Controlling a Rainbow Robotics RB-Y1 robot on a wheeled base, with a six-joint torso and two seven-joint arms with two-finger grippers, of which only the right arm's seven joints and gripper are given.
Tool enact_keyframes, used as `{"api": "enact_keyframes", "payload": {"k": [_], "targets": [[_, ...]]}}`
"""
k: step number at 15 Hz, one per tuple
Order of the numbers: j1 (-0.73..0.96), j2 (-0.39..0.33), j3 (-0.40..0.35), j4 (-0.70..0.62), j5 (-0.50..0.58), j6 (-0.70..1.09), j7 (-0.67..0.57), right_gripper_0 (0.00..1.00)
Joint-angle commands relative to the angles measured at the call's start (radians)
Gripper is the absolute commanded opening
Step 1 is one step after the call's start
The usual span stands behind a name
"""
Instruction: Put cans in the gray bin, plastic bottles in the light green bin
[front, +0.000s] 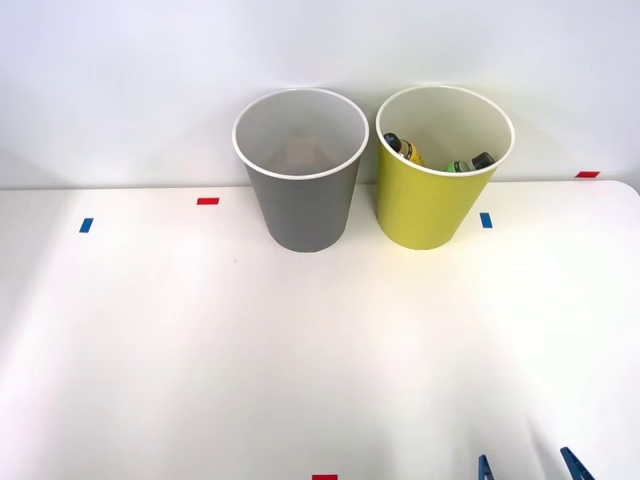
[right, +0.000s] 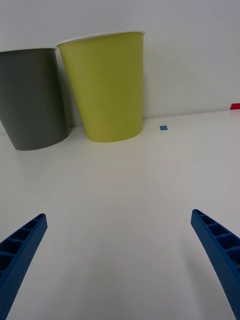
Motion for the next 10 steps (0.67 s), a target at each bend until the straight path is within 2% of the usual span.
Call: {"api": "enact_keyframes", "payload": {"k": [1, 10], "targets": [[0.000, 0.000, 0.000, 0.000, 0.000, 0.000, 0.000, 1.00], [0.000, 0.000, 0.000, 0.000, 0.000, 0.000, 0.000, 1.00]]}}
